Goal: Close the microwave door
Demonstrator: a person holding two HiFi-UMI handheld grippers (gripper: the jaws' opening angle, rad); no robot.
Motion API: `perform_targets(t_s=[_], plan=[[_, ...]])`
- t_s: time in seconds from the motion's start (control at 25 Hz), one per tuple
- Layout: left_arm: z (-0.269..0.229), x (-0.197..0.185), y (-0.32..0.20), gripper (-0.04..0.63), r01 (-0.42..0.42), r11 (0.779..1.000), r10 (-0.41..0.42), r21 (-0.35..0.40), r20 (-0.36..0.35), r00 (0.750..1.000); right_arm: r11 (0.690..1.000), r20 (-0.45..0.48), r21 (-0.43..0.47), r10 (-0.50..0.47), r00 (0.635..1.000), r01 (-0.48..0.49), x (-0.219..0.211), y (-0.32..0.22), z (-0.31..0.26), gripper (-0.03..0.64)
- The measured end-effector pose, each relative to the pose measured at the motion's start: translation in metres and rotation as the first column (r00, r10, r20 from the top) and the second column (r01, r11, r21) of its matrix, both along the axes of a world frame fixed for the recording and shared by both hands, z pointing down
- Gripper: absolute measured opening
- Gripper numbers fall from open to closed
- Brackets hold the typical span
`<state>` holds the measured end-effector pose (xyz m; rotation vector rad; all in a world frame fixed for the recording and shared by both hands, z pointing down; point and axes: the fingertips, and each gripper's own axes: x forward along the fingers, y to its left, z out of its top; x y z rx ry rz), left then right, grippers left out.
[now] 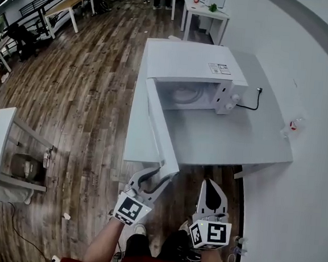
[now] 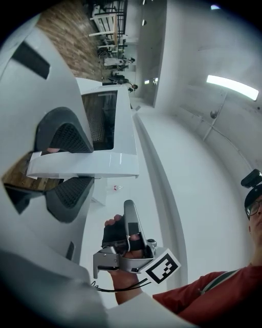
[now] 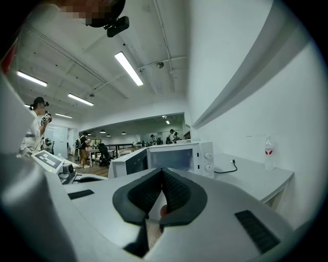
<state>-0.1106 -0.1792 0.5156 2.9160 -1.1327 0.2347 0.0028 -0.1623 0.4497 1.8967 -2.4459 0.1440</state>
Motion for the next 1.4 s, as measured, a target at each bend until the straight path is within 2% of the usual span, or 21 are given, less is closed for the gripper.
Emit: perform_targets(t_s=[0.44, 0.88, 1.2, 1.4], plan=[[0.000, 0.071, -0.031, 0.161, 0.171, 0.985, -0.171, -0.011, 0.015, 0.985, 0.998, 0.021, -0.003, -0.070, 0.997, 0.070, 0.086, -0.029, 0.003, 0.028], [0.001, 0.116, -0.064, 0.161, 0.334, 0.942, -0.333, -0.027, 0.028, 0.942, 0.988, 0.035, 0.011, -0.157, 0.987, 0.157, 0.159, -0.053, -0.005, 0.028], [0.003, 0.140, -0.085, 0.160, 0.396, 0.918, -0.395, -0.031, 0.027, 0.918, 0.986, 0.036, 0.031, -0.167, 0.985, 0.166, 0.191, -0.071, -0.005, 0.028], [0.000, 0.157, -0.102, 0.156, 0.423, 0.906, -0.423, -0.004, 0.003, 0.906, 0.986, 0.017, 0.046, -0.161, 0.987, 0.160, 0.204, -0.090, -0.008, 0.028]])
